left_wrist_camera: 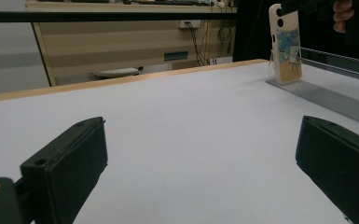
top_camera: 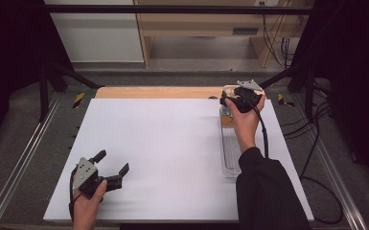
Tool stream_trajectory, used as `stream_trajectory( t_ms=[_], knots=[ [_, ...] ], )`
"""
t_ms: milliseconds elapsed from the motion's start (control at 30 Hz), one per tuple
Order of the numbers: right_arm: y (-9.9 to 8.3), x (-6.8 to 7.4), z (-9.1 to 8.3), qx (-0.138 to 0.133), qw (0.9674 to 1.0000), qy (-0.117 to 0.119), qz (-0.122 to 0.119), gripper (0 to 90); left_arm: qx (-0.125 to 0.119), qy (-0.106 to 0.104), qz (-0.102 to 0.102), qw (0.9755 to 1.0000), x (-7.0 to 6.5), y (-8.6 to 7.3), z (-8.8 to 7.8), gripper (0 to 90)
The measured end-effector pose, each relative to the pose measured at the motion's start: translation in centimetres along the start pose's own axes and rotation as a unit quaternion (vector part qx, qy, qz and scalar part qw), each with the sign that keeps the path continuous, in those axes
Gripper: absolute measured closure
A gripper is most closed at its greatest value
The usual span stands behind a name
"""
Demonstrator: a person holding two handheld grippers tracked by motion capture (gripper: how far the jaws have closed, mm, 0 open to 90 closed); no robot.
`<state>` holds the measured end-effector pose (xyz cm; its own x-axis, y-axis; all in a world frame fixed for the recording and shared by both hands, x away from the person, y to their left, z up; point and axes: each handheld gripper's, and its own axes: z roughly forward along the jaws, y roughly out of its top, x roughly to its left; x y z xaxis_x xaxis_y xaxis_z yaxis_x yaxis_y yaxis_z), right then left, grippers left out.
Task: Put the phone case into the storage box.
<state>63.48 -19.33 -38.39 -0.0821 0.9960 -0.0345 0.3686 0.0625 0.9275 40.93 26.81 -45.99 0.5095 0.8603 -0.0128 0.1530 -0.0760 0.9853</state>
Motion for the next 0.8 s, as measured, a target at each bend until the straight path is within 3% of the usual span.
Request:
stream_trajectory(
  t_ms=[800],
  knots=[
    [0.7,-0.1,-1.3,-0.005,0.9996,0.025,-0.013,4.9,0.002,-0.003,0.006,1.0000,-0.2,0.0,0.2,2.0]
  ],
)
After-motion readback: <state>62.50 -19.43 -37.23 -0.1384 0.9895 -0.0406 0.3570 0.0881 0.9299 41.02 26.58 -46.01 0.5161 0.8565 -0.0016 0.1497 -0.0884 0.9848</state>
